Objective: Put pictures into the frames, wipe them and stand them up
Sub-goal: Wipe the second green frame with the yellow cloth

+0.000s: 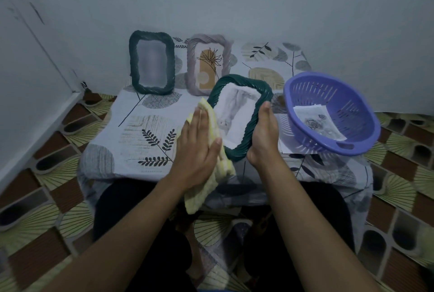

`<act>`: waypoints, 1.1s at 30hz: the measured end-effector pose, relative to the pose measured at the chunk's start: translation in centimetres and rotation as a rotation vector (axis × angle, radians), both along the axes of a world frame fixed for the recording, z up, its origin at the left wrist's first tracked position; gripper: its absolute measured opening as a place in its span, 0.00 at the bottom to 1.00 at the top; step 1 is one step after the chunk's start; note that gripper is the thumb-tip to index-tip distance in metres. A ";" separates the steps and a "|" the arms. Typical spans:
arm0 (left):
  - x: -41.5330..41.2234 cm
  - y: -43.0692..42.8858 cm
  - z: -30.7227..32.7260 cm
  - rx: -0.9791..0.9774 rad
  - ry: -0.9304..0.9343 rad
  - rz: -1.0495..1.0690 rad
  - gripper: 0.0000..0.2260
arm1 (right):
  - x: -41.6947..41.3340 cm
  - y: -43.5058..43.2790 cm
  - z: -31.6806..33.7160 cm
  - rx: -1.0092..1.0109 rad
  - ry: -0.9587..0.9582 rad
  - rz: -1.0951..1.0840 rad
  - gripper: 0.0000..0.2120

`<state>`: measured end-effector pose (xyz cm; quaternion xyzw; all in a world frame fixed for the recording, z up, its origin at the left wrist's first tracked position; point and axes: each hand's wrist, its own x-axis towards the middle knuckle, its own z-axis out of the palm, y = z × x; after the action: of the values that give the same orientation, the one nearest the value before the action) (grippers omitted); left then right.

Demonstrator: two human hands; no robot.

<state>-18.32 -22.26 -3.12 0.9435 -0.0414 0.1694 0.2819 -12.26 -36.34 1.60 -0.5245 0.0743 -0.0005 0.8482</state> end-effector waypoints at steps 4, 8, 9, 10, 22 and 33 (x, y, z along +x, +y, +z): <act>0.5 1.1 -0.7 0.125 -0.005 0.026 0.32 | -0.8 -0.2 0.3 -0.173 -0.010 0.119 0.19; 3.2 2.6 2.6 0.005 -0.020 0.154 0.32 | -2.3 1.3 -0.2 -0.292 -0.034 0.296 0.25; 3.7 2.8 3.5 -0.010 -0.015 0.191 0.32 | -2.5 1.6 -0.1 -0.278 -0.043 0.306 0.25; 4.1 3.0 4.2 -0.013 -0.012 0.215 0.32 | -2.7 1.8 0.1 -0.265 -0.060 0.302 0.25; -0.8 0.8 -0.7 0.056 0.035 -0.139 0.32 | -0.3 -0.6 0.7 -0.219 -0.045 0.150 0.19; 4.2 2.7 4.7 -0.049 -0.040 0.127 0.32 | -2.0 2.2 1.1 -0.183 -0.052 0.232 0.22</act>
<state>-14.10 -19.57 1.58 0.9334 0.0172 0.2069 0.2926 -14.24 -34.14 2.69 -0.6044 -0.0093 0.0772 0.7929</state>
